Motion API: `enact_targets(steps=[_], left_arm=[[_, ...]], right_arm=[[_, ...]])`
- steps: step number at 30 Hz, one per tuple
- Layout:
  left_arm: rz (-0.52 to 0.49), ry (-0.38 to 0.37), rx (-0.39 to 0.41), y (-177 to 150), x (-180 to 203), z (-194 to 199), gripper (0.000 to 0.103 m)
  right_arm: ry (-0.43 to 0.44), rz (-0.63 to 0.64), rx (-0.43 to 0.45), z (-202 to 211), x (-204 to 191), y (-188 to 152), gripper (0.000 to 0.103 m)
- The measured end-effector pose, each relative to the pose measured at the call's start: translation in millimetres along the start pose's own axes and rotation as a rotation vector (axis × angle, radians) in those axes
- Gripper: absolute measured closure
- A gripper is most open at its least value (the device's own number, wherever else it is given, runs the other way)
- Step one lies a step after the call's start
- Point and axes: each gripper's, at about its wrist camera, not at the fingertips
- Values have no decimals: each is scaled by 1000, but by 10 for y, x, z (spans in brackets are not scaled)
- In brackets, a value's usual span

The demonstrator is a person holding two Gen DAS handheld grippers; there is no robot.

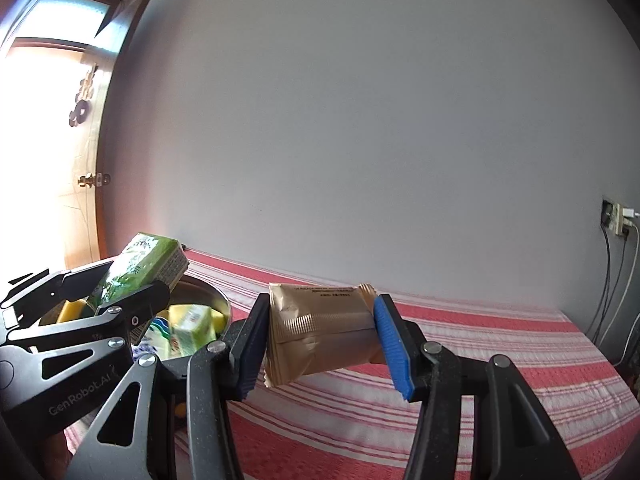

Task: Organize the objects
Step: 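Lift and carry the green tissue pack and brown packet over the silver tin, then open the left tool dropping the tissue pack while the right tool releases the brown packet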

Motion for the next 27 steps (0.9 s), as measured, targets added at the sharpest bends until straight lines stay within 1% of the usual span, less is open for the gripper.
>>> enact_targets(steps=[4,7,9,15,22,27], left_arm=[[7,22,1,27,-106,-4,50],[18,42,-12,28,-212,-44,50],[24,64,-22,27,-291,-89,50],[51,116,-58,24,-514,-204,50],[57,158,-79,9,-664,-279,50],[44,182,-117,-14,-776,-459,50]], right_arm=[[25,15,7,-14,-80,54,48],[40,24,10,-44,-85,70,48],[52,28,11,-26,-206,94,48],[83,46,7,-61,-349,108,48],[136,50,0,-154,-500,193,48],[193,47,-24,-337,-618,253,48]])
Point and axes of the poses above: each gripper's, at about its wrist camera, not at the fingertips, and z roughly against the way its jaws point, x to its right, y to its top, and after that the axes turned 14 degrees about y, right-handed
